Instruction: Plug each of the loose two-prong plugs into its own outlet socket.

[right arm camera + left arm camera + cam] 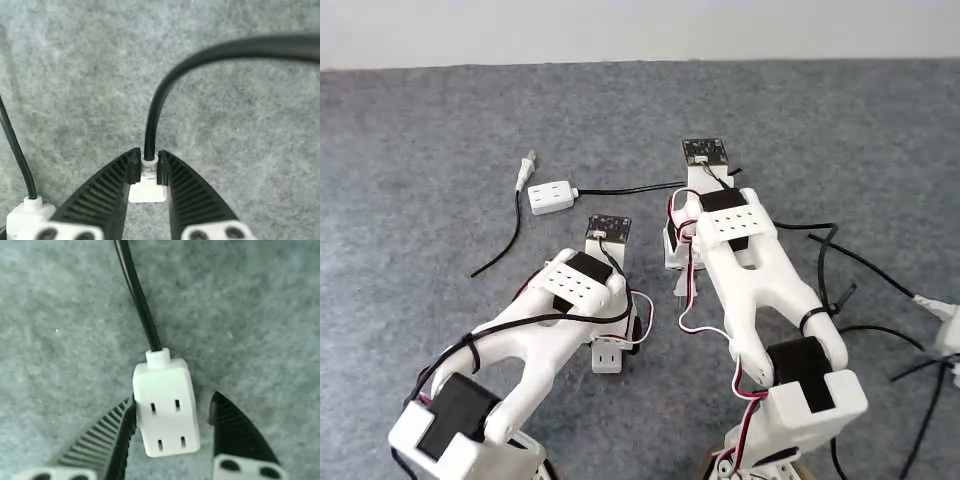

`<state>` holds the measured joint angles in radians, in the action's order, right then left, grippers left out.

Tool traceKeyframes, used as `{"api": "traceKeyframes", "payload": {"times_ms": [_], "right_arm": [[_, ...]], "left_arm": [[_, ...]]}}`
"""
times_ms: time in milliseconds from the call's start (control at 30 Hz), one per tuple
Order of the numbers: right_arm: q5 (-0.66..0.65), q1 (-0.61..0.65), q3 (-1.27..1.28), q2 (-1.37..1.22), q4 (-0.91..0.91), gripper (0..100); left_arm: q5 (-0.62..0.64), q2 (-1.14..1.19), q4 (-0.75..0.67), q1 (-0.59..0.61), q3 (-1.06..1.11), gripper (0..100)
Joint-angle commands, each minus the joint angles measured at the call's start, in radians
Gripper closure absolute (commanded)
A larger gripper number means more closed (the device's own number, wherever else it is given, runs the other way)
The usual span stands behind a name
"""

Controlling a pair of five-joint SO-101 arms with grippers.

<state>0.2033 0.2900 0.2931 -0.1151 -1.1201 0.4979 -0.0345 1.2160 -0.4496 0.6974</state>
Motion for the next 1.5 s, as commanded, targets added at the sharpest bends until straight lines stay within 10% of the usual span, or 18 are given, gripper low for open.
{"api": "traceKeyframes", "payload": {"times_ms": [0,300,1467], "right_arm": [[-0.012,-0.01,-0.061,0.004,0.004,99.1],[-0.044,-0.016,-0.061,0.005,0.004,99.1],[-0.127,-0.059,-0.078,0.004,-0.051,92.4]], "left_arm": [[0.011,0.0,0.003,-0.008,-0.038,78],[0.006,0.002,-0.129,0.057,0.035,99],[-0.132,0.199,-0.238,0.095,-0.239,99]]}}
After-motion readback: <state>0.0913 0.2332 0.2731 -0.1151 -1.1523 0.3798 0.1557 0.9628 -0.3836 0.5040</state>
